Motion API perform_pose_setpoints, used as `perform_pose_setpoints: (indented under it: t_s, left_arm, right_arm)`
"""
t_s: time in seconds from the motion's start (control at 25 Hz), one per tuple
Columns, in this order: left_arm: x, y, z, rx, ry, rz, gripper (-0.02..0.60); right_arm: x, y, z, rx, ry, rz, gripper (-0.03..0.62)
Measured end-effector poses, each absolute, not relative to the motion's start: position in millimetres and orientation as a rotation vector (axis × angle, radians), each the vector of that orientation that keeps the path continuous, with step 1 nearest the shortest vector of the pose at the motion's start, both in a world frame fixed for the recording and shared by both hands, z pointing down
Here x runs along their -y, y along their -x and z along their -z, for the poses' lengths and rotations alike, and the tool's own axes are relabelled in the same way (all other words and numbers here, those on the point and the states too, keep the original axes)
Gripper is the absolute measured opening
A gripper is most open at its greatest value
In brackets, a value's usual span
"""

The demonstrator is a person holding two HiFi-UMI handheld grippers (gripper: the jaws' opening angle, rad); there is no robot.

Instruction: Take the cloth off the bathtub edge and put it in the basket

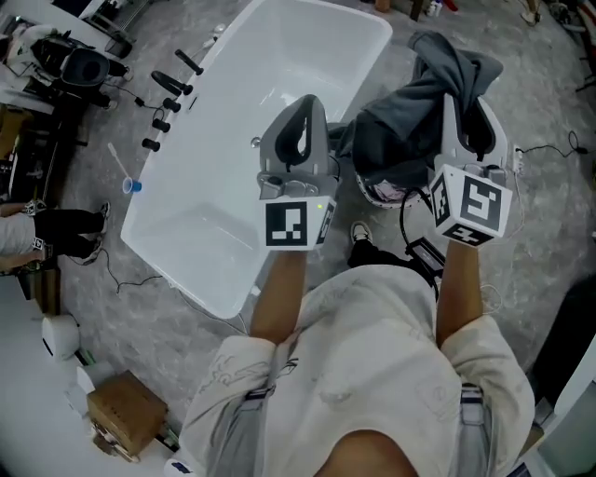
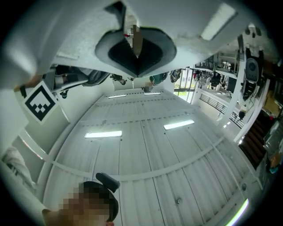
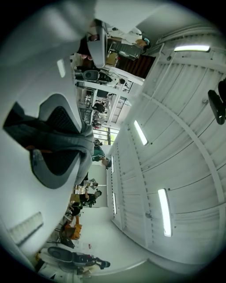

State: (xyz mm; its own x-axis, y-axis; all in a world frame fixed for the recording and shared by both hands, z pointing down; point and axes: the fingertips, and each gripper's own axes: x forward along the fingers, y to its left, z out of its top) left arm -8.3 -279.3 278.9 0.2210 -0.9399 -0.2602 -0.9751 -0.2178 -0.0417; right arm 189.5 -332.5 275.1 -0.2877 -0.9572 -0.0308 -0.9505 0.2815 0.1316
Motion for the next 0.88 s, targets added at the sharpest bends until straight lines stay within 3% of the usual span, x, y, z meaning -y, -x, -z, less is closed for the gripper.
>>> perform_pose_setpoints:
  t_s: [0.52, 0.88]
  left_arm:
    - [326, -64, -283, -1.649, 2.452, -0.283, -0.002]
    - [344, -74, -290, -1.627, 2.49, -0.279, -0.002]
  right_arm:
    - [346, -275, -279, 2.281, -2.042, 0.171, 0.114]
    - [355, -290, -285, 2.226, -2.077, 0.158, 0.114]
